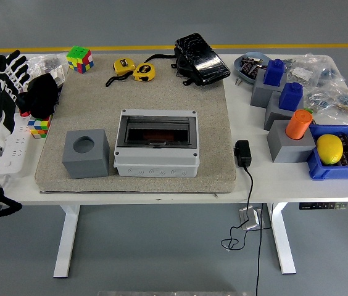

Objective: Fetch the battery,place it into the box,close the lid of the box

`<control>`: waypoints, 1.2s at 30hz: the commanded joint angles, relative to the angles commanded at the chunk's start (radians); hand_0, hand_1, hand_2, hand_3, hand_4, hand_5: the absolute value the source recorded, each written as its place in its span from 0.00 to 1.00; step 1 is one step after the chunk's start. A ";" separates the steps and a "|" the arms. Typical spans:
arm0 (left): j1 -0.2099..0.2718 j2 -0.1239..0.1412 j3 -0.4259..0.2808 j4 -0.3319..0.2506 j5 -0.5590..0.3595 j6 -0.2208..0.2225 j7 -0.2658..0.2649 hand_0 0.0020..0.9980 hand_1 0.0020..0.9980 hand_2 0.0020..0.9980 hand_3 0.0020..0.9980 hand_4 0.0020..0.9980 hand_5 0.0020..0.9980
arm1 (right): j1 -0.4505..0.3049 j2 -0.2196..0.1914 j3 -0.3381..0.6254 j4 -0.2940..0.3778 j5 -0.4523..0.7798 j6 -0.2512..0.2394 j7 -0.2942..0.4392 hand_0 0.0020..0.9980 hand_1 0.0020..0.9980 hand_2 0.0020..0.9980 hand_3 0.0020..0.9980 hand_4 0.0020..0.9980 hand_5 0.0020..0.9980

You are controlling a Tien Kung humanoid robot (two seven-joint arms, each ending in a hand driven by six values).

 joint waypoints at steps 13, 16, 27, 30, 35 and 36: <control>0.009 -0.001 0.006 -0.001 -0.001 0.003 0.000 0.90 0.93 0.91 0.90 1.00 1.00 | -0.007 -0.002 -0.004 0.000 -0.003 0.001 -0.002 0.85 0.82 0.78 0.81 1.00 1.00; 0.009 -0.001 0.007 -0.002 -0.001 0.004 0.000 0.90 0.93 0.91 0.90 1.00 1.00 | -0.006 -0.002 -0.005 0.000 -0.002 0.001 -0.002 0.85 0.82 0.78 0.81 1.00 1.00; 0.018 0.005 0.015 -0.003 0.002 0.008 0.002 0.90 0.93 0.91 0.90 1.00 1.00 | -0.017 0.005 -0.008 0.000 0.005 0.001 -0.001 0.85 0.82 0.78 0.81 1.00 1.00; 0.019 0.003 0.014 -0.004 0.004 0.007 0.001 0.90 0.93 0.91 0.90 1.00 1.00 | -0.017 0.005 -0.006 0.000 0.005 0.001 0.000 0.85 0.82 0.78 0.81 1.00 1.00; 0.015 0.004 0.015 -0.004 0.006 0.006 0.001 0.90 0.93 0.91 0.90 1.00 1.00 | -0.015 0.004 -0.008 0.000 0.005 0.002 0.000 0.85 0.82 0.78 0.81 1.00 1.00; 0.013 0.004 0.016 -0.005 0.007 0.007 0.000 0.90 0.93 0.91 0.90 1.00 1.00 | -0.013 0.003 -0.007 0.000 0.006 0.002 0.000 0.85 0.82 0.78 0.81 1.00 1.00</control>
